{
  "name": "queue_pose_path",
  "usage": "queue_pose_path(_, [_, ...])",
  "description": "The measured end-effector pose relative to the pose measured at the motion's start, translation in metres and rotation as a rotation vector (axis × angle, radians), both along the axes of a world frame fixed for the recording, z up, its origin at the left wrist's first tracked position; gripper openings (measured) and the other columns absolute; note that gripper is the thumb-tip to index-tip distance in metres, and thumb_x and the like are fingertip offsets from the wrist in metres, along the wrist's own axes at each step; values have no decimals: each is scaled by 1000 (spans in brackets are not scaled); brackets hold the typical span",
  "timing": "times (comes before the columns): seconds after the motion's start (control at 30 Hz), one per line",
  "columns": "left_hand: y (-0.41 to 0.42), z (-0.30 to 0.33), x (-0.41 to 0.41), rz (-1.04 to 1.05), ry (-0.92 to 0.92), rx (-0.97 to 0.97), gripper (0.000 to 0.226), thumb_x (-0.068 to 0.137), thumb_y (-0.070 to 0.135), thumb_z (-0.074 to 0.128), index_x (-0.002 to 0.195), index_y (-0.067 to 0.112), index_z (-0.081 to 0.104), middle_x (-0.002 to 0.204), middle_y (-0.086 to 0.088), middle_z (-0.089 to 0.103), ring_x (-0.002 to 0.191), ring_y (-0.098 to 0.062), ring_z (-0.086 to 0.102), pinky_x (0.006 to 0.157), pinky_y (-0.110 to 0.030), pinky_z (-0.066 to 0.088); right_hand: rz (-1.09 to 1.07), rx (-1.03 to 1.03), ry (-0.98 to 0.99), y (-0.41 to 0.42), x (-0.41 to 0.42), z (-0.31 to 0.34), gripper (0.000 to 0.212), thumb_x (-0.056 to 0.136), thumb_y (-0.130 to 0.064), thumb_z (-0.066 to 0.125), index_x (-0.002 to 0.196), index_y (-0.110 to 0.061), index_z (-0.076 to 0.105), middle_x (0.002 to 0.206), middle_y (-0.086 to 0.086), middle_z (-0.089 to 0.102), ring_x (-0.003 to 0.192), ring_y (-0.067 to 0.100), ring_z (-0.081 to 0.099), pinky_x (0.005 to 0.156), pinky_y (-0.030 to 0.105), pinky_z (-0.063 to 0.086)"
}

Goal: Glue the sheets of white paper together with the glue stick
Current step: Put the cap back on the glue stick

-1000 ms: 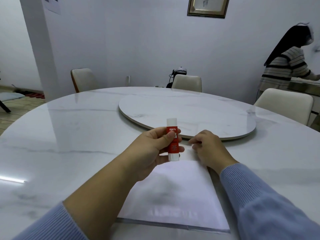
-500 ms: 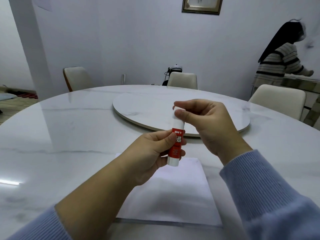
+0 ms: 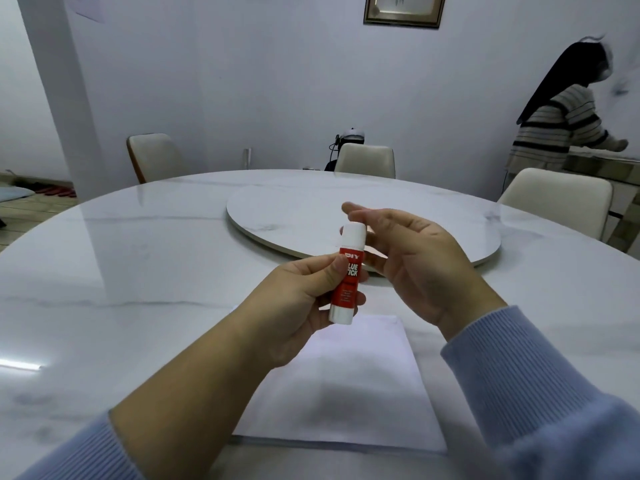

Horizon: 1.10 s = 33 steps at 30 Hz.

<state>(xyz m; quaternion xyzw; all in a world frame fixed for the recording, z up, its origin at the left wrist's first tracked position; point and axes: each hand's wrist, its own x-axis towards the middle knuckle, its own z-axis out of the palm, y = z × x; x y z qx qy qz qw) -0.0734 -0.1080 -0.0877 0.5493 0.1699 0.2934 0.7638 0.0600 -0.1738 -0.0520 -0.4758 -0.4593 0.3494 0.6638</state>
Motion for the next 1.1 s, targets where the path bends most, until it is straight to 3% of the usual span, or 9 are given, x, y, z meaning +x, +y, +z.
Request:
queue_pose_path(0.07, [0, 0, -1, -16, 9, 13, 34, 69, 30, 59, 95, 10, 70, 81, -4, 74, 64, -16, 68, 64, -30, 57, 40, 33, 79, -1, -1, -1, 24, 69, -18, 65, 89, -8, 72, 93, 4, 75, 88, 18, 68, 78, 30, 58])
queue_pose_path(0.17, [-1, 0, -2, -31, 14, 29, 34, 71, 29, 58, 96, 9, 69, 80, -3, 74, 65, -16, 69, 61, -28, 58, -74, 22, -10, 3, -5, -4, 25, 56, -25, 75, 79, -14, 72, 76, 0, 70, 76, 14, 64, 72, 28, 54])
queue_pose_path(0.3, [1, 3, -4, -39, -6, 20, 32, 70, 28, 59, 93, 9, 70, 79, -4, 74, 64, -17, 68, 63, -28, 58, 15, 29, 74, 2, -4, 0, 25, 70, -27, 64, 86, -9, 72, 93, 7, 74, 87, 19, 67, 80, 30, 56])
queue_pose_path(0.47, [0, 3, -4, -69, 5, 22, 32, 70, 28, 59, 94, 8, 70, 80, -4, 74, 64, -16, 68, 59, -27, 57, -37, 16, 59, 1, -7, -2, 29, 57, -26, 72, 82, -12, 71, 75, -2, 70, 70, 9, 63, 65, 24, 53])
queue_pose_path(0.6, [2, 4, -5, -57, -7, 1, 33, 70, 27, 60, 95, 8, 69, 82, -5, 74, 64, -17, 68, 62, -28, 58, 29, 44, 151, 0, -6, -3, 27, 72, -25, 63, 90, -6, 71, 89, 8, 74, 81, 15, 66, 71, 26, 57])
queue_pose_path(0.77, [0, 3, -5, -69, 2, 14, 32, 72, 27, 59, 95, 7, 69, 82, -5, 74, 65, -17, 69, 59, -26, 57, 15, 61, 194, 0, -6, -4, 43, 55, -28, 75, 94, -11, 71, 88, 4, 68, 82, 14, 63, 75, 27, 55])
queue_pose_path(0.87, [1, 5, -6, -65, 2, 21, 32, 72, 27, 59, 95, 7, 69, 82, -5, 74, 66, -18, 70, 59, -27, 57, 73, 71, 219, -2, -10, -3, 27, 70, -19, 65, 92, -6, 71, 96, 8, 74, 90, 16, 69, 81, 31, 57])
queue_pose_path(1.0, [-1, 5, -8, -89, 7, 43, 33, 71, 27, 59, 96, 8, 70, 84, -5, 75, 69, -19, 71, 62, -27, 59, -77, 63, 89, 0, -14, -4, 39, 50, -26, 78, 88, -15, 73, 81, 0, 69, 75, 9, 67, 71, 26, 55])
queue_pose_path(1.1, [0, 6, -8, -81, 7, 42, 31, 70, 28, 60, 93, 9, 70, 84, -5, 75, 70, -20, 72, 63, -28, 59, -19, 22, 102, -2, -9, -4, 30, 73, -29, 68, 94, -9, 73, 95, 5, 74, 88, 17, 67, 80, 30, 57])
